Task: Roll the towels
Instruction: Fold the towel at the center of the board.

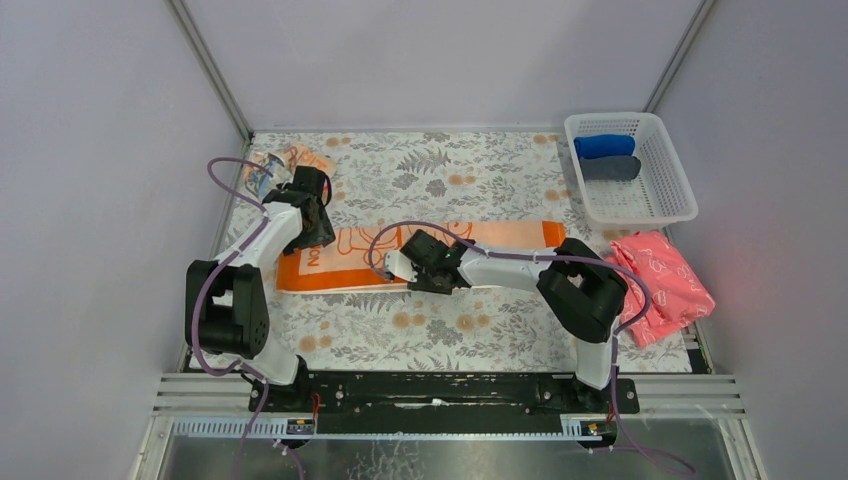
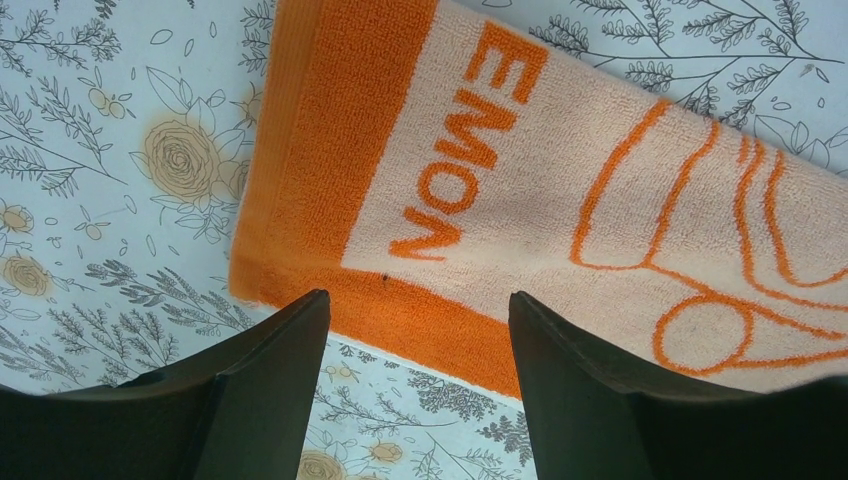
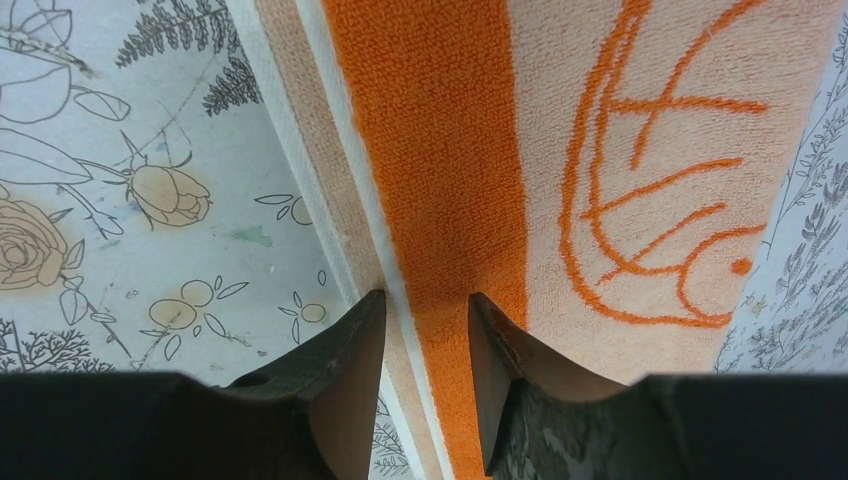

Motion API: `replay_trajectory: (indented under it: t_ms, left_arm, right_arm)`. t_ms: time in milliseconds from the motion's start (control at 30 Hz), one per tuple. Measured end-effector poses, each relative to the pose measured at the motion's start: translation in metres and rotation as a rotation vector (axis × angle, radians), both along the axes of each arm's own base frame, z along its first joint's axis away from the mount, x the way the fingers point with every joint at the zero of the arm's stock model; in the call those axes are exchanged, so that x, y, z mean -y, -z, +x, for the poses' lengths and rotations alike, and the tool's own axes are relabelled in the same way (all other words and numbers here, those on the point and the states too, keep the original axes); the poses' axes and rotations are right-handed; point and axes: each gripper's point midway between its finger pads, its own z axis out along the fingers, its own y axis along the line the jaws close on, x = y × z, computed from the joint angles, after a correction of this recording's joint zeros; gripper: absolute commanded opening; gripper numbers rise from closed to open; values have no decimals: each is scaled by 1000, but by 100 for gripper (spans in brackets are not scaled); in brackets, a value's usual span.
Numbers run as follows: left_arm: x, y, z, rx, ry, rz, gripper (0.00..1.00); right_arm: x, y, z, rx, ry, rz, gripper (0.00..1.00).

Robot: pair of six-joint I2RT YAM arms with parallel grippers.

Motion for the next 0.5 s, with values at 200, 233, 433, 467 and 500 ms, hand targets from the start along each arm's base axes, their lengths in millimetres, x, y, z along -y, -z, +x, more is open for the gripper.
replay_trajectory:
  t_ms: [200, 233, 433, 467, 500]
  left_arm:
    - [0, 0, 0, 0, 0, -5, 66]
    - [0, 0, 0, 0, 0, -5, 66]
    - [0, 1, 0, -1, 0, -6, 66]
    - [0, 1, 0, -1, 0, -6, 66]
    - [0, 1, 0, -1, 0, -6, 66]
  right_arm:
    - [-1, 1, -2, 0, -15, -10, 41]
    - [-1, 1, -2, 1, -16, -10, 38]
    - [1, 0, 0, 18, -17, -25, 30]
    - [1, 0, 1, 21, -16, -27, 29]
    - [1, 0, 1, 22, -16, -27, 26]
